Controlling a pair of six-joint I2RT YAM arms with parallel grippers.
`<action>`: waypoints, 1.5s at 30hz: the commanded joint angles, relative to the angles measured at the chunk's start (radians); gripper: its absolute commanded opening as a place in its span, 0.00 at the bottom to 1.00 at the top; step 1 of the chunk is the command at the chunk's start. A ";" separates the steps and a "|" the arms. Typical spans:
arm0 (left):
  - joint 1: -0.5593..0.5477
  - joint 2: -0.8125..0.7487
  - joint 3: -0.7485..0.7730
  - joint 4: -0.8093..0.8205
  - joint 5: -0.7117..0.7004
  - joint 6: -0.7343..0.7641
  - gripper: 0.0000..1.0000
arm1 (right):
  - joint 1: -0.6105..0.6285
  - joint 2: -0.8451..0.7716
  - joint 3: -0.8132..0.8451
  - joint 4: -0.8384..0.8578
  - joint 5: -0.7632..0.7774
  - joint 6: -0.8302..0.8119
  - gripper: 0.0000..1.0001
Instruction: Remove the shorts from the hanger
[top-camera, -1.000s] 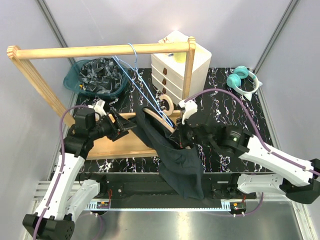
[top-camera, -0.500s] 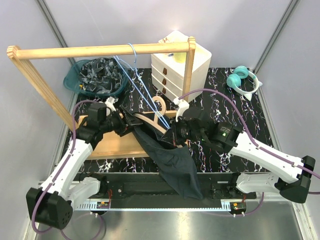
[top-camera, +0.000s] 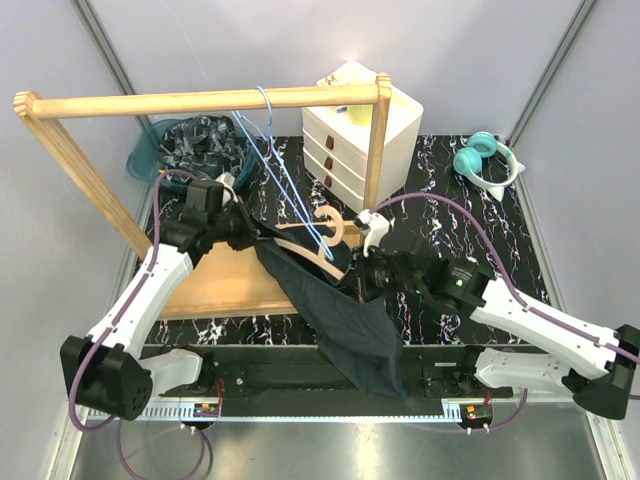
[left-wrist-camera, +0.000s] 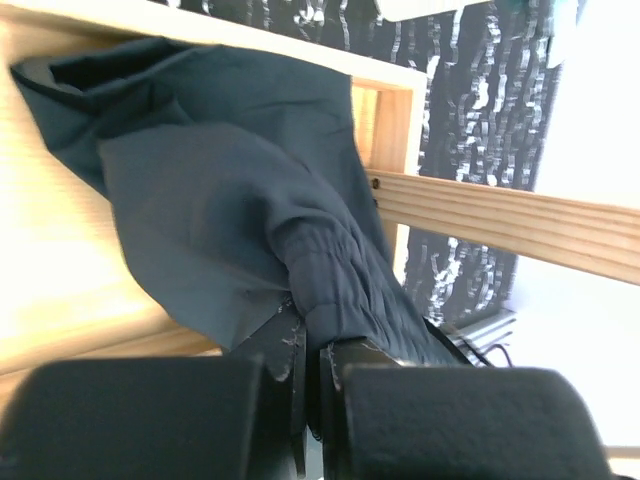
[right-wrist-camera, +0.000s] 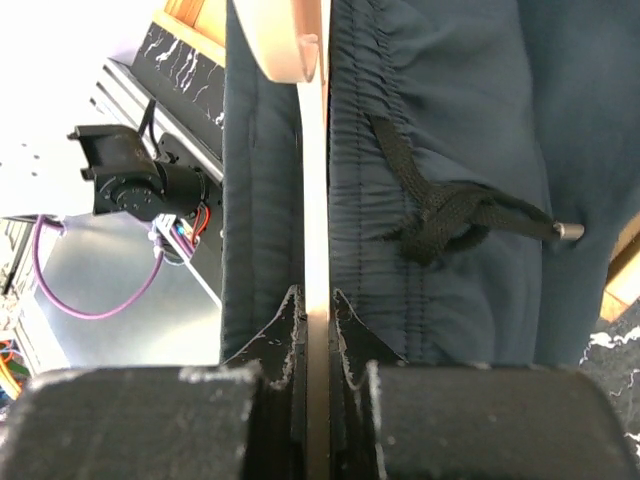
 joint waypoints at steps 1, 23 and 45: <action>0.015 0.061 0.086 -0.030 -0.179 0.089 0.00 | -0.002 -0.126 -0.071 0.018 -0.086 0.012 0.00; 0.049 0.339 0.147 -0.048 -0.118 0.181 0.00 | -0.001 -0.505 -0.184 -0.071 0.131 0.053 0.00; -0.201 0.029 -0.118 0.098 0.040 -0.076 0.00 | -0.002 -0.048 0.105 0.323 0.344 -0.347 0.00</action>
